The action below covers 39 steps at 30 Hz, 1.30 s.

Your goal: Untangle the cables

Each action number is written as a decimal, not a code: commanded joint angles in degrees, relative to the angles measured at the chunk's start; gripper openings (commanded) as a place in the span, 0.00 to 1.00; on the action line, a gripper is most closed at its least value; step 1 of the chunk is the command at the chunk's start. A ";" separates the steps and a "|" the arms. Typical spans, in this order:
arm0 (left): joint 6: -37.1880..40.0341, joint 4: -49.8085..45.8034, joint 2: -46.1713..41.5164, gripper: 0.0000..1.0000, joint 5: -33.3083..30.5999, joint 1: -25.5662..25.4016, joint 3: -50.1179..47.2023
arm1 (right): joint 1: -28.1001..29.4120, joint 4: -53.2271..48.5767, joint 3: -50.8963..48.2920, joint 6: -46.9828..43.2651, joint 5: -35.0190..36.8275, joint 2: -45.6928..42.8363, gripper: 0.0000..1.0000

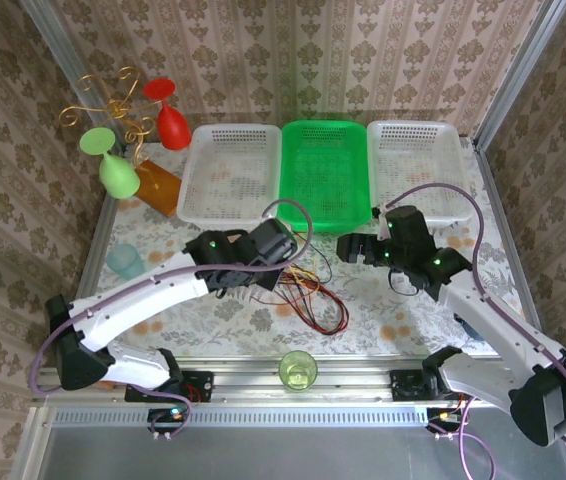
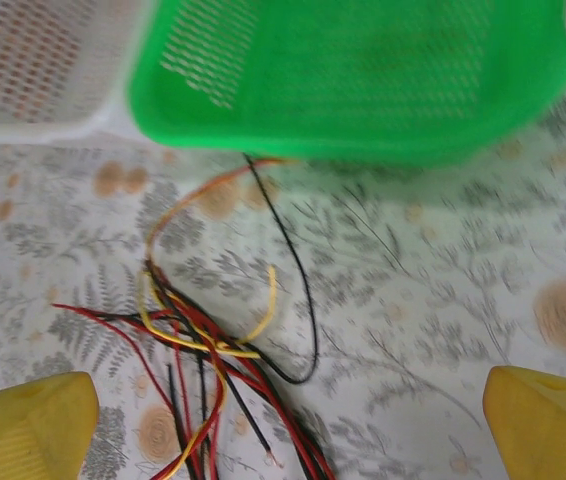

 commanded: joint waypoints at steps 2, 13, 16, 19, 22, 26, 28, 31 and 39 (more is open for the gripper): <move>6.07 -4.01 1.82 0.00 0.07 2.74 7.79 | 0.50 11.68 -3.20 -9.84 -9.60 -4.91 1.00; 10.41 -1.34 5.27 0.00 4.15 5.55 16.25 | 2.78 22.98 -4.01 -20.29 -24.69 -3.14 0.81; 10.90 -0.86 5.55 0.00 4.97 5.64 16.31 | 4.44 24.54 -1.51 -20.03 -27.43 1.82 0.76; 11.43 -0.34 5.65 0.00 5.55 5.58 16.49 | 5.56 25.54 1.73 -19.42 -28.62 6.83 0.71; 12.02 0.36 5.57 0.00 6.11 5.55 16.53 | 6.50 27.45 4.40 -18.50 -30.31 11.46 0.68; 12.69 1.18 5.39 0.00 6.37 5.54 16.36 | 7.76 27.47 8.47 -17.61 -31.81 17.13 0.56; 12.81 1.37 5.33 0.00 6.32 5.64 16.35 | 7.94 27.79 9.45 -16.94 -32.20 18.65 0.38; 13.18 1.89 4.96 0.00 6.33 5.64 16.21 | 7.98 27.70 10.51 -16.97 -33.36 19.61 0.15; 19.69 7.36 -0.50 0.50 5.41 6.76 13.10 | 7.35 24.30 12.10 -17.92 -32.74 18.41 0.00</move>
